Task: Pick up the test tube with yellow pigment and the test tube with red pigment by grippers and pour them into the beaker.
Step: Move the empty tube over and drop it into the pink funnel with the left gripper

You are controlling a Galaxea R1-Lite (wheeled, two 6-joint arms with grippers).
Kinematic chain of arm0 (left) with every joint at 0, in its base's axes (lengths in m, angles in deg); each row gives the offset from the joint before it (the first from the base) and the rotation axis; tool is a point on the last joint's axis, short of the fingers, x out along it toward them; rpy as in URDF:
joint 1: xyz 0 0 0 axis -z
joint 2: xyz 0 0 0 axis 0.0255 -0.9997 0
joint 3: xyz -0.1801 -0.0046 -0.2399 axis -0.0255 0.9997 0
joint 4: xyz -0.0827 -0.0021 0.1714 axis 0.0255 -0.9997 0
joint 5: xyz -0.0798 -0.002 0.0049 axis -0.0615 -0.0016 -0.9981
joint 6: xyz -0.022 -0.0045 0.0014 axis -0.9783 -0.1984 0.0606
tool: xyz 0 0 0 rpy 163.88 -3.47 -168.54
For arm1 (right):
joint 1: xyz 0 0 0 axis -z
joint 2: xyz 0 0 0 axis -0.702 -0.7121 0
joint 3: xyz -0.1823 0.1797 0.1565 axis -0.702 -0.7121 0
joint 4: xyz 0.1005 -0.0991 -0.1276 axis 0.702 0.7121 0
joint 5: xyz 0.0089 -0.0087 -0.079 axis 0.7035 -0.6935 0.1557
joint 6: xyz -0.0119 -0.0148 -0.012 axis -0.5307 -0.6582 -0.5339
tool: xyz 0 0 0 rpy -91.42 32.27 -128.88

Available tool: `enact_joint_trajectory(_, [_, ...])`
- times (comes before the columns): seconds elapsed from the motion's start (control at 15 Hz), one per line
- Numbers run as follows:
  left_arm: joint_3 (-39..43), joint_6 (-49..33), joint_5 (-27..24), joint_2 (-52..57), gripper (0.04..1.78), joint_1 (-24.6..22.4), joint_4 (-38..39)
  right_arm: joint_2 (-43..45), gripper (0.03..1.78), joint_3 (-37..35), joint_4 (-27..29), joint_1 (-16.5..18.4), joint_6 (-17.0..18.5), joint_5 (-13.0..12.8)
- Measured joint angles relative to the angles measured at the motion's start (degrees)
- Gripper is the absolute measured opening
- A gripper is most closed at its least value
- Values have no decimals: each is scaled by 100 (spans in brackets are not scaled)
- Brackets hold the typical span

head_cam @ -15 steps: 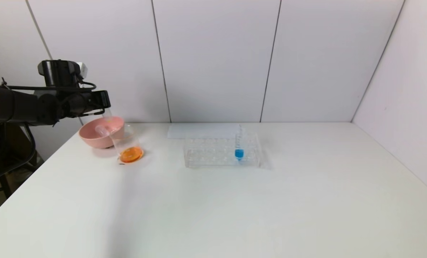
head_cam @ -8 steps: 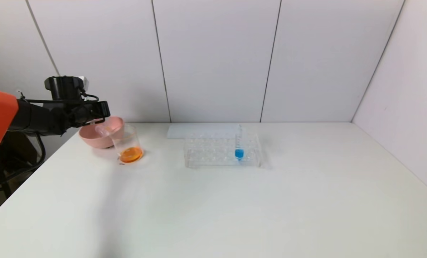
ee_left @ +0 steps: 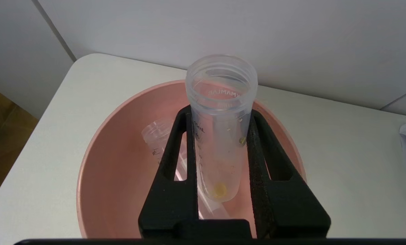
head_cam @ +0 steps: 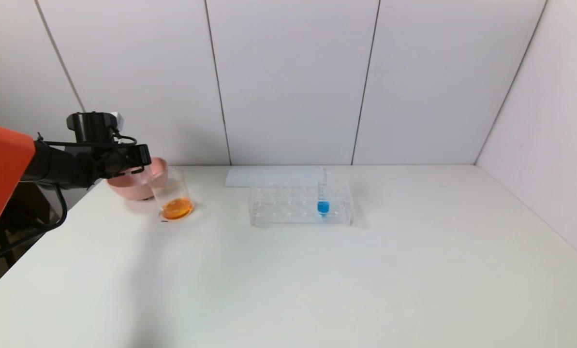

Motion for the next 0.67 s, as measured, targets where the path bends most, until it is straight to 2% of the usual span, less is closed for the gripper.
enact_joint_trajectory(0.67, [9,39,49,46,44,-37,-71,0,170,0,2,0,-1,2])
